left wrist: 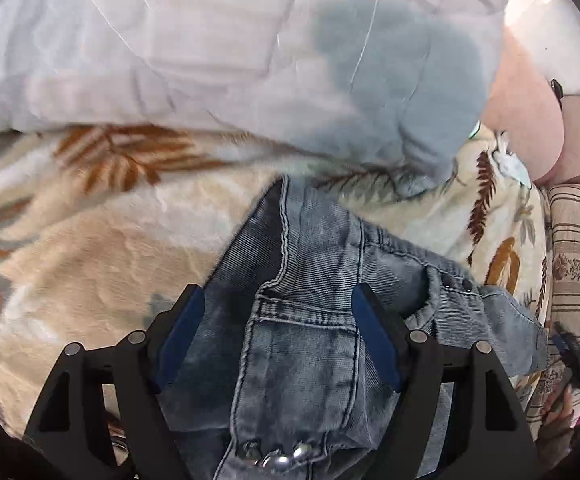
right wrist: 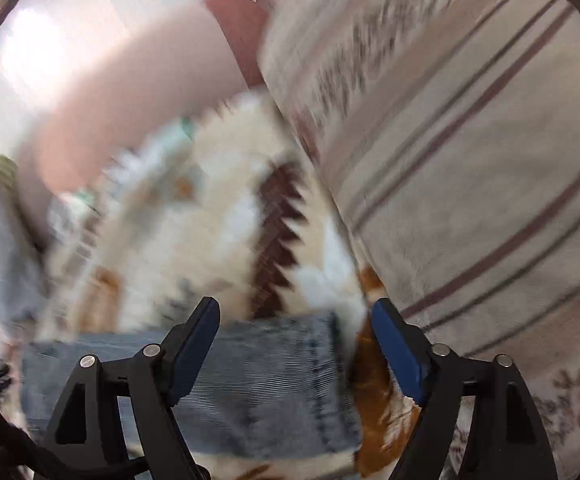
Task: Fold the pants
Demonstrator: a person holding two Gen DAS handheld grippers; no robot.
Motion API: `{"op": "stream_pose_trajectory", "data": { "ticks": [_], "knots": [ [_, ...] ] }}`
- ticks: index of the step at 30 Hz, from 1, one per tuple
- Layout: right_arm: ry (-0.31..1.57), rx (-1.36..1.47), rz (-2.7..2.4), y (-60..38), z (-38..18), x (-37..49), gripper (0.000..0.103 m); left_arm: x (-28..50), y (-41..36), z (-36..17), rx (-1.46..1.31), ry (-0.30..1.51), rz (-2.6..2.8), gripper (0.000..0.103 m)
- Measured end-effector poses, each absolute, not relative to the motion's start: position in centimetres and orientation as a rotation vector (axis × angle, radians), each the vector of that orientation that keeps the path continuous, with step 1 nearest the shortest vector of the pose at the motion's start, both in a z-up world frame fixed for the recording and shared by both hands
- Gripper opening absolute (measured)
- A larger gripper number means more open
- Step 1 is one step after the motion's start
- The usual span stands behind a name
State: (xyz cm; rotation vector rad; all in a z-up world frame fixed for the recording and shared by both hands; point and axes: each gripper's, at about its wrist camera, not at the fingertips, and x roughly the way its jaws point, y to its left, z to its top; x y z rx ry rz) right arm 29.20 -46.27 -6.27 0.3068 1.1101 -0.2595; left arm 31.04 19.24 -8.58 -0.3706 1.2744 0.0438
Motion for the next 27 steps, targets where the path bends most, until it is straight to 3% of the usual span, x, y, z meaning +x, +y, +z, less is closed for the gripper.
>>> {"op": "stream_pose_trajectory", "data": {
  "ticks": [2,3,4,5,6,9,12,16,18,20,21,24,26,27],
  "knots": [
    [1.171,0.304,-0.246,-46.0,-8.2,29.1,0.074,31.5,19.1,-9.5,-0.414,1.284,0.028,0.076],
    [1.177,0.324,-0.212,-45.8,-8.7,29.0,0.046,31.7,18.8,-10.1,-0.471,1.299,-0.010,0.074],
    [1.179,0.327,-0.177,-45.3,-8.9,28.9,0.026,31.8,18.2,-10.5,-0.506,1.306,-0.046,0.055],
    [1.160,0.306,-0.172,-44.9,-8.5,28.8,0.017,31.7,17.1,-10.3,-0.478,1.287,-0.068,0.038],
    [1.126,0.284,-0.170,-44.5,-7.5,28.8,0.016,31.7,16.2,-9.9,-0.421,1.275,-0.070,0.013],
    [0.928,0.347,-0.141,-45.1,-2.7,28.3,0.016,30.7,15.5,-7.7,-0.370,1.165,-0.052,0.010],
    [0.800,0.419,-0.160,-46.5,0.2,29.5,0.016,31.4,17.3,-6.3,-0.357,1.073,0.053,0.001],
    [0.883,0.404,-0.237,-45.6,-2.7,34.2,0.016,33.1,18.7,-7.7,-0.347,1.146,0.119,0.001],
    [1.001,0.375,-0.312,-45.2,-6.0,35.8,0.024,33.1,19.2,-8.0,-0.415,1.171,0.077,0.001],
    [1.026,0.366,-0.341,-44.9,-7.4,35.9,0.024,32.9,19.6,-7.7,-0.443,1.178,0.040,0.003],
    [1.007,0.366,-0.337,-44.8,-7.2,35.3,0.025,32.9,19.7,-7.5,-0.440,1.187,0.025,0.012],
    [0.947,0.398,-0.302,-44.9,-5.5,32.5,0.033,32.9,19.7,-7.3,-0.424,1.223,-0.001,0.066],
    [0.920,0.449,-0.243,-45.1,-4.0,29.4,0.036,32.1,20.2,-6.9,-0.419,1.223,-0.021,0.066],
    [0.916,0.476,-0.210,-45.1,-3.6,27.6,0.043,31.7,20.2,-7.0,-0.430,1.228,-0.050,0.066]
  ]
}}
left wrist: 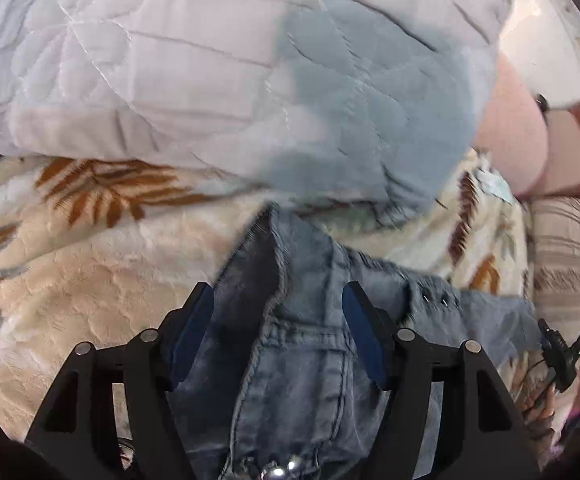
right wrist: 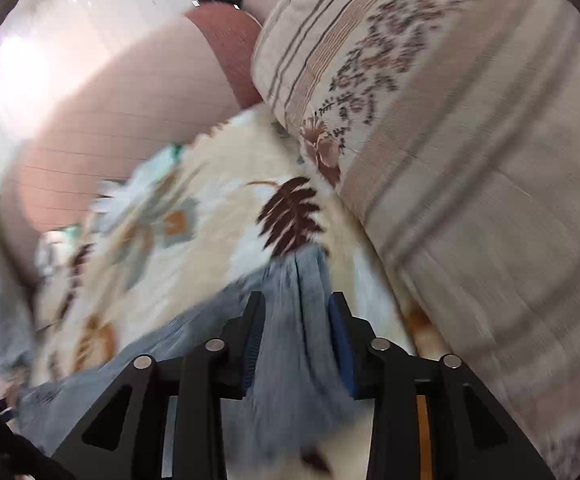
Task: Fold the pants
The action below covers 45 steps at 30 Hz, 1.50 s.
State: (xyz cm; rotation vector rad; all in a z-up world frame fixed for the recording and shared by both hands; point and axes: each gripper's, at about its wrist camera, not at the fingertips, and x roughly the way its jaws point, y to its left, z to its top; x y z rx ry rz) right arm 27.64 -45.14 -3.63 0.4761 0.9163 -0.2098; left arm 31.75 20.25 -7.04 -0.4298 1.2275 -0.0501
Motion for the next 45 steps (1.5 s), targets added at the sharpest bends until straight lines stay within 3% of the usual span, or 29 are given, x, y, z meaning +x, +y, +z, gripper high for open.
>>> {"op": "stream_pose_trajectory", "data": {
  "ticks": [3,6,10,14,15,16,17,18,19,24,26,30,35,39,40,41,42,43,45],
  "knots": [
    [0.928,0.543,-0.182,-45.1,-4.2,24.7,0.057,31.4,19.4,-8.2,-0.466,1.253,-0.093,0.067],
    [0.957,0.670,-0.176,-45.3,-6.2,23.4,0.057,31.7,17.5,-9.6,-0.467,1.302,-0.107,0.067],
    [0.796,0.831,-0.163,-45.0,-5.4,18.6,0.056,30.7,15.8,-9.8,-0.406,1.293,-0.148,0.067],
    [0.867,0.740,-0.236,-44.7,-6.8,19.8,0.061,31.0,16.1,-10.9,-0.432,1.304,-0.124,0.067],
    [0.873,0.737,-0.261,-44.9,-7.2,20.5,0.061,31.0,16.2,-10.9,-0.455,1.289,-0.118,0.066],
    [0.864,0.783,-0.248,-45.4,-7.7,21.7,0.061,30.9,16.1,-10.8,-0.476,1.267,-0.120,0.056],
    [0.859,0.816,-0.219,-45.5,-8.0,22.7,0.057,30.7,16.4,-10.3,-0.509,1.233,-0.138,0.042],
    [0.863,0.829,-0.198,-45.4,-8.0,23.9,0.032,30.6,16.4,-10.0,-0.530,1.218,-0.142,0.013],
    [0.868,0.817,-0.177,-45.1,-7.4,25.0,0.009,30.7,16.3,-9.6,-0.535,1.201,-0.129,0.011],
    [0.680,0.761,-0.128,-44.9,-0.3,26.7,0.006,31.6,18.9,-7.4,-0.531,1.080,0.020,0.007],
    [0.751,0.730,-0.184,-45.2,-0.5,27.7,0.006,32.3,19.9,-8.3,-0.541,1.110,0.067,0.007],
    [0.971,0.712,-0.286,-45.4,-5.2,27.2,0.008,31.7,18.9,-9.3,-0.423,1.144,0.086,0.008],
    [1.016,0.714,-0.312,-45.7,-7.4,22.7,0.030,31.5,18.7,-9.9,-0.414,1.193,0.095,0.009],
    [0.899,0.624,-0.281,-45.9,-2.9,20.3,0.034,29.9,19.6,-7.6,-0.391,1.151,0.058,0.024],
    [0.859,0.585,-0.265,-45.8,-1.4,20.0,0.038,29.8,20.0,-7.0,-0.409,1.132,0.061,0.030],
    [0.833,0.547,-0.235,-45.7,-0.2,20.4,0.050,29.8,20.5,-6.6,-0.431,1.124,0.062,0.034],
    [0.827,0.518,-0.201,-45.5,0.5,21.4,0.064,29.9,21.1,-6.3,-0.465,1.118,0.057,0.047],
    [0.832,0.509,-0.181,-45.6,0.8,22.0,0.067,30.3,21.2,-6.4,-0.498,1.127,0.043,0.064],
    [0.884,0.510,-0.138,-45.9,0.1,24.8,0.068,31.4,20.9,-7.5,-0.514,1.194,0.028,0.067]
  ]
}}
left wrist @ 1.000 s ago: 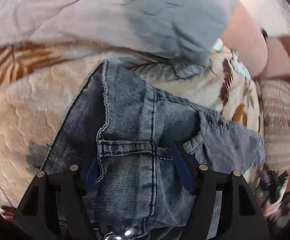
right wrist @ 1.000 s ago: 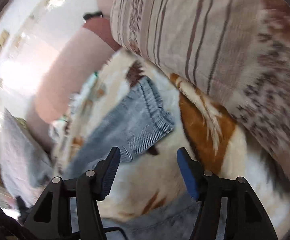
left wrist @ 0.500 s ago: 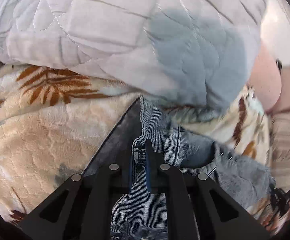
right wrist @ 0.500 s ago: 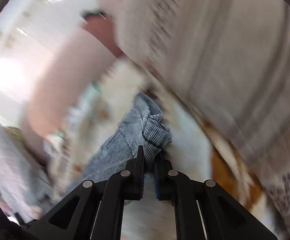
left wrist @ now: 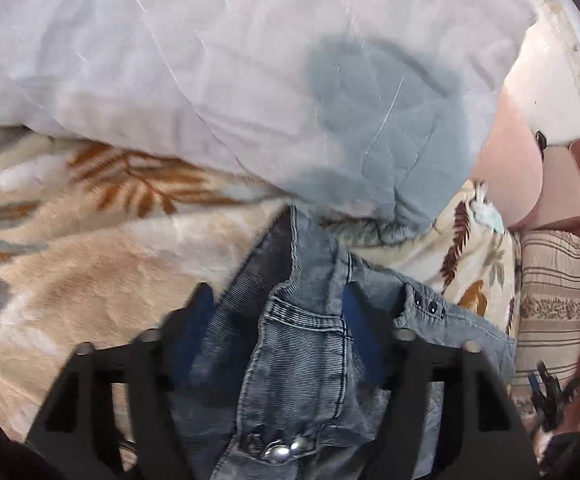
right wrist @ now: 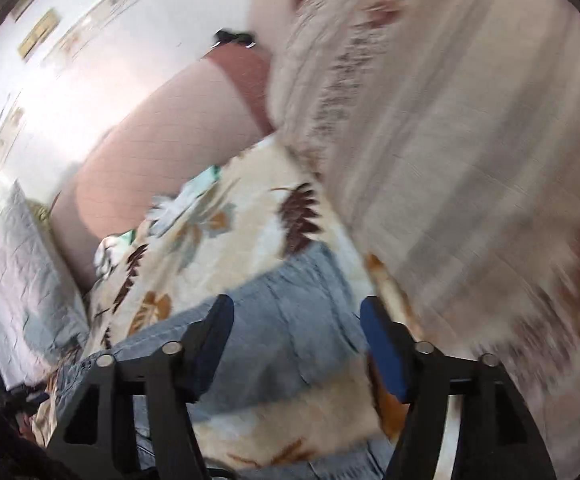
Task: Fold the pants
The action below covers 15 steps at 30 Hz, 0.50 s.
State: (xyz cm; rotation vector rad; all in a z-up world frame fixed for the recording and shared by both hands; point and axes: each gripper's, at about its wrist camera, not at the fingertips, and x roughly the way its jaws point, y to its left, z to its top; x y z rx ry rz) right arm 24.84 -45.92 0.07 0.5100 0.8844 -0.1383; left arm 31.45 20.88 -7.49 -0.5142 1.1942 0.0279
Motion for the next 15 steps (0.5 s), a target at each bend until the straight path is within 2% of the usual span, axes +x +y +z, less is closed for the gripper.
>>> {"op": "stream_pose_trajectory", "data": {
  "ticks": [3,8,9,10,11,12,13,15],
  "knots": [
    [0.971,0.488,-0.180,-46.5,-2.3,29.1,0.068,33.2,18.9,-9.6,-0.468,1.289,0.024,0.067],
    [1.077,0.401,-0.217,-46.0,-6.4,34.1,0.067,34.5,17.1,-11.2,-0.438,1.324,-0.021,0.067],
    [1.097,0.375,-0.216,-45.6,-7.0,34.5,0.063,34.8,16.7,-11.5,-0.440,1.331,-0.026,0.067],
    [1.111,0.326,-0.214,-45.0,-7.3,34.9,0.055,35.2,16.2,-11.5,-0.432,1.325,-0.028,0.062],
    [1.107,0.249,-0.244,-44.4,-7.1,35.3,0.028,35.4,15.7,-11.0,-0.411,1.304,-0.047,0.049],
    [1.094,0.244,-0.226,-44.3,-6.8,35.4,0.011,35.6,15.1,-10.3,-0.380,1.288,-0.064,0.012],
    [1.056,0.261,-0.220,-44.4,-5.7,35.4,0.011,35.8,14.5,-9.4,-0.339,1.269,-0.061,0.002],
    [0.929,0.308,-0.210,-44.8,-2.6,35.4,0.011,36.0,14.4,-7.3,-0.288,1.181,-0.025,0.002]
  ]
}}
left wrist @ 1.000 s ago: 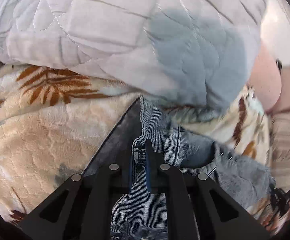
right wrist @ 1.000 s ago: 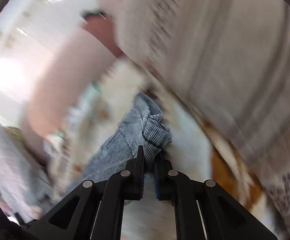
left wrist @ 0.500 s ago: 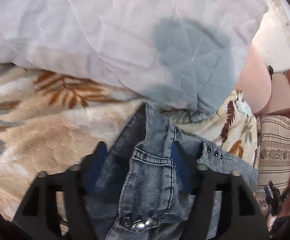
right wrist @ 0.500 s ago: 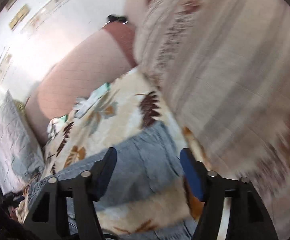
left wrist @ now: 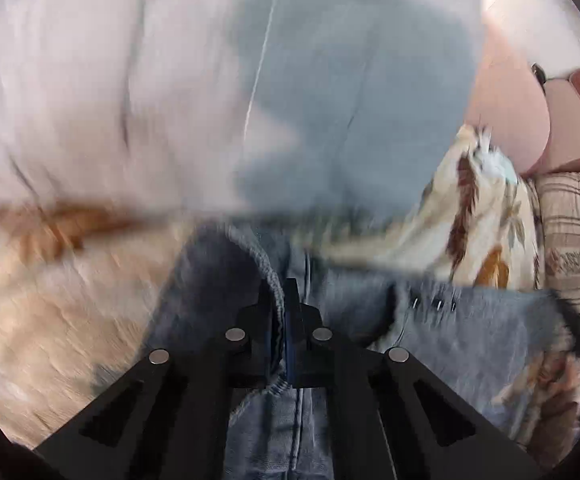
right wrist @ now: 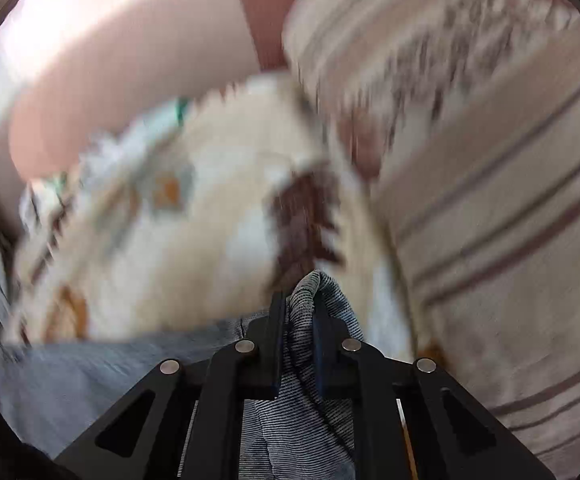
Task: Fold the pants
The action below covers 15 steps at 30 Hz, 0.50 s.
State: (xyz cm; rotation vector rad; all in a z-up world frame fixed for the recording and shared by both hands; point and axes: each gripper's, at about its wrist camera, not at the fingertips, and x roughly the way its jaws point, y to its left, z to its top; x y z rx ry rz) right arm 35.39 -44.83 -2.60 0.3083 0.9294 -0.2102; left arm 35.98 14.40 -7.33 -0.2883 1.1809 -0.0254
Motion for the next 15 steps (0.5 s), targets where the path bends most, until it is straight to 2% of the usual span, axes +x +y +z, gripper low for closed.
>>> {"op": "stream_pose_trajectory", "data": {
  "ticks": [1,3,7,9,10,11,12,13,14,15],
  "knots": [
    [0.877,0.341,-0.210,-45.3,-1.5,35.3,0.011,36.1,14.4,-6.2,-0.241,1.118,0.011,0.002],
    [0.837,0.397,-0.225,-46.0,-0.8,36.2,0.011,36.8,14.9,-6.1,-0.207,1.103,0.064,0.002],
    [1.025,0.317,-0.318,-45.1,-5.9,39.0,0.012,36.8,15.4,-7.9,-0.202,1.167,0.084,0.002],
    [1.060,0.345,-0.306,-45.2,-7.5,39.0,0.017,36.4,16.5,-7.8,-0.303,1.175,0.042,0.003],
    [1.026,0.373,-0.286,-45.4,-7.3,38.7,0.017,36.3,17.0,-7.7,-0.341,1.181,0.022,0.008],
    [1.009,0.400,-0.261,-45.8,-7.0,38.6,0.028,36.5,17.6,-7.6,-0.380,1.200,-0.010,0.014],
    [1.000,0.430,-0.226,-46.2,-6.7,38.5,0.039,36.6,17.8,-7.6,-0.392,1.216,-0.018,0.035],
    [0.990,0.439,-0.223,-46.6,-6.3,38.4,0.044,36.7,18.0,-7.6,-0.397,1.225,-0.015,0.058],
    [0.976,0.428,-0.224,-47.0,-5.7,38.3,0.054,36.7,18.1,-7.6,-0.397,1.222,-0.019,0.065],
    [0.973,0.422,-0.218,-47.1,-5.4,38.4,0.057,36.4,19.1,-7.3,-0.388,1.225,-0.025,0.066]
  ]
}}
